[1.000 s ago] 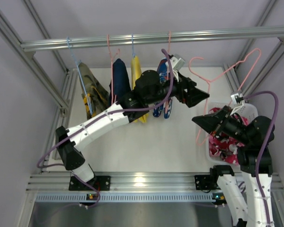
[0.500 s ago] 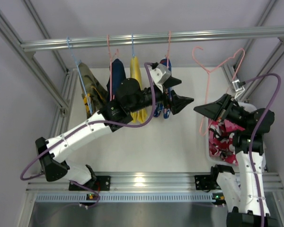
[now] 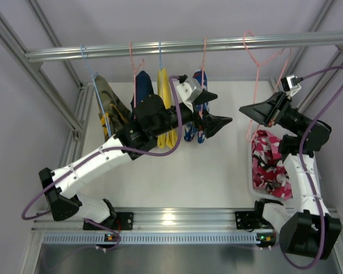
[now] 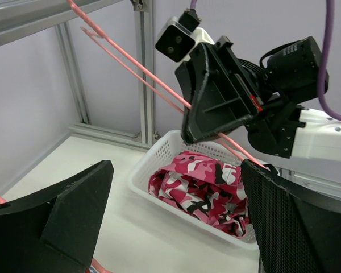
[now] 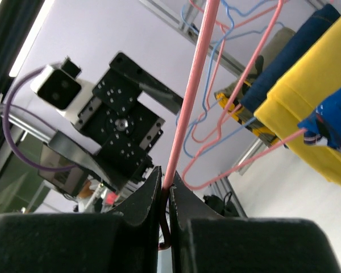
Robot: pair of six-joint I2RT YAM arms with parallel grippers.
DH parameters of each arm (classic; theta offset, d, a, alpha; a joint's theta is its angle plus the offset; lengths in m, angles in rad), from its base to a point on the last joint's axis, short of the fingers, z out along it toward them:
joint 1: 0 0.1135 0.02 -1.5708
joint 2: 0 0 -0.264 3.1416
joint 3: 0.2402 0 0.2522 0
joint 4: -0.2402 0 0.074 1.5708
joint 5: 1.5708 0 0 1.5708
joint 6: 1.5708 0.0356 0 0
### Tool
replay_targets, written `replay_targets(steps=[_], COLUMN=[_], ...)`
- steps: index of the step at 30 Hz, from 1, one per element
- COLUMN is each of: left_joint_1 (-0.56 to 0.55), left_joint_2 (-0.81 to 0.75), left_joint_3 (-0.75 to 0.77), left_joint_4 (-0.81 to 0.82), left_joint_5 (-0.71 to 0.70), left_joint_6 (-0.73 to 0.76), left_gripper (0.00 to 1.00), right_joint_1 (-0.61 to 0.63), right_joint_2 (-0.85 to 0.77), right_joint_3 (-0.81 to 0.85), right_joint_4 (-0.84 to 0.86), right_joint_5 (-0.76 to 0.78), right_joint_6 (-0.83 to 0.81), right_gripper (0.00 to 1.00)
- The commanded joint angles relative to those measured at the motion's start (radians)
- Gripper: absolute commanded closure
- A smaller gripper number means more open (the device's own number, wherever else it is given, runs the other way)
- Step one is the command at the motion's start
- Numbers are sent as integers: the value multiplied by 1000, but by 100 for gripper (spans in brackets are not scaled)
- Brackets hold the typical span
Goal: Remove the trousers from the hanger
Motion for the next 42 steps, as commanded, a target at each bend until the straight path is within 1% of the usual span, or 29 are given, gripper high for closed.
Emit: replay_targets(steps=[1,2,6,8,10,12,17,20,21,22,24,25,28,30,31,33,36,37,39,40,41,42], left_joint_1=[1,1,1,0,1,0,0,1,0,0,0,0,0,0,0,0,0,0,8,15,40,53], left_joint_2=[-43,-42,-42,-39,-40,-39,-36,-34,-34,-33,-36,-39,-50,-59,-62,-68,-77,-80,-83,-86,-88,-88], left_joint_3=[28,32,43,51,60,61,60,63,63,64,64,63,63,67,72,90,116,123,152,159,166,175], left_joint_4=[28,25,9,-4,-8,-8,-10,-10,-10,-8,-4,1,16,27,36,38,36,29,7,-8,-42,-69], left_joint_5=[-4,-4,-4,-14,-13,-11,-11,-14,-14,-14,-4,-2,15,38,44,52,46,33,10,-3,-8,-13], left_joint_6=[1,-2,1,1,6,4,-8,-5,-5,-8,-10,-14,-31,-42,-62,-83,-125,-135,-146,-166,-181,-197], left_gripper=[1,1,1,1,1,1,1,1,1,1,1,1,1,1,1,1,1,1,1,1,1,1], right_joint_1=[-18,-19,-28,-28,-28,-30,-62,-91,-94,-99,-105,-105,-122,-163,-182,-234,-291,-320,-340,-350,-364,-369], right_joint_2=[64,103,176,205,222,246,320,346,349,345,326,299,244,214,184,161,127,106,84,58,43,27], right_joint_3=[97,103,115,115,91,53,-1,-7,-9,-10,-26,-32,-60,-89,-96,-107,-93,-87,-51,-32,6,28], right_joint_4=[280,310,393,391,392,426,613,686,688,688,690,690,673,615,587,550,490,454,412,353,311,264], right_joint_5=[61,69,98,99,98,104,139,141,129,121,98,89,52,20,6,-32,-92,-105,-141,-154,-164,-190], right_joint_6=[127,173,230,239,247,288,426,484,490,488,480,465,437,403,361,330,264,224,176,117,78,29], right_gripper=[100,100,100,100,100,100,100,99,96,86,74,65,57,56,53,48,35,27,16,10,1,1])
